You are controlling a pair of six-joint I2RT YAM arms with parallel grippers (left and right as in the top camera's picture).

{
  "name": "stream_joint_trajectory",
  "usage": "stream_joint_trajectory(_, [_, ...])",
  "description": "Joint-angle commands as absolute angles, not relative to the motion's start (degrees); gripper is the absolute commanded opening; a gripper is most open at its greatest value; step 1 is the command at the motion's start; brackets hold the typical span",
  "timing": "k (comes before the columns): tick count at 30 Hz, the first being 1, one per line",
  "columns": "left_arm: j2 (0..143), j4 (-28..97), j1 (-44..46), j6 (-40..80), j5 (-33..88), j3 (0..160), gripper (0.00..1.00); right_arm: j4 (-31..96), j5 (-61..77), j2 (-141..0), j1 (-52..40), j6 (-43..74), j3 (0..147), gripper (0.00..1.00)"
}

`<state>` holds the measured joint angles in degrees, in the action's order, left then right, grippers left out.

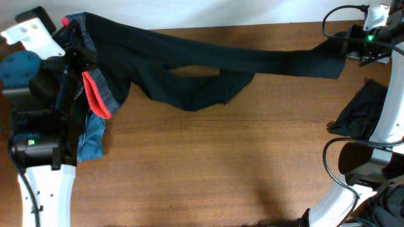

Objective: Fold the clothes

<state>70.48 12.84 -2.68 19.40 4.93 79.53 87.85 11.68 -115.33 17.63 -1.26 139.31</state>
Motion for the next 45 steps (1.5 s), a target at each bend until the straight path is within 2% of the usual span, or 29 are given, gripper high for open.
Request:
stream_joint_trajectory(1, [72.4,11.9,-1.3,17.7,5.1,80.8,0.0,88.0,11.8,-114.3,17.4,-0.8,140.5,0.04])
stream_joint_trajectory(11, [84.5,4.0,0.9,14.4,4.7,80.8,0.0,82.4,11.8,-115.8,17.4,-0.8,140.4,0.04])
stream_joint_trajectory(17, [96.9,-10.7,0.9,14.5,4.7,82.1,0.0,72.9,11.8,-120.5,17.4,-0.8,140.4,0.04])
stream_joint_trajectory(21, [102.7,-9.5,0.9,14.4,4.7,89.1,0.0,68.6,11.9,-122.6,17.6,-0.8,140.3,0.04])
stream_joint_trajectory(23, [104.4,-4.5,0.9,14.4,4.7,93.3,0.0,68.8,12.0,-122.9,17.6,-0.8,140.3,0.04])
stream_joint_trajectory(28, [104.1,17.9,0.9,14.5,5.3,99.8,0.0,78.4,12.0,-122.9,17.6,-0.8,140.3,0.05])
stream_joint_trajectory(37, [103.0,51.7,1.0,14.4,8.3,100.6,0.0,91.7,11.1,-123.2,17.6,-3.5,140.0,0.08])
stream_joint_trajectory(45, [103.2,67.0,1.0,13.1,7.5,100.6,0.0,96.6,6.6,-123.2,17.6,-4.3,137.5,0.09])
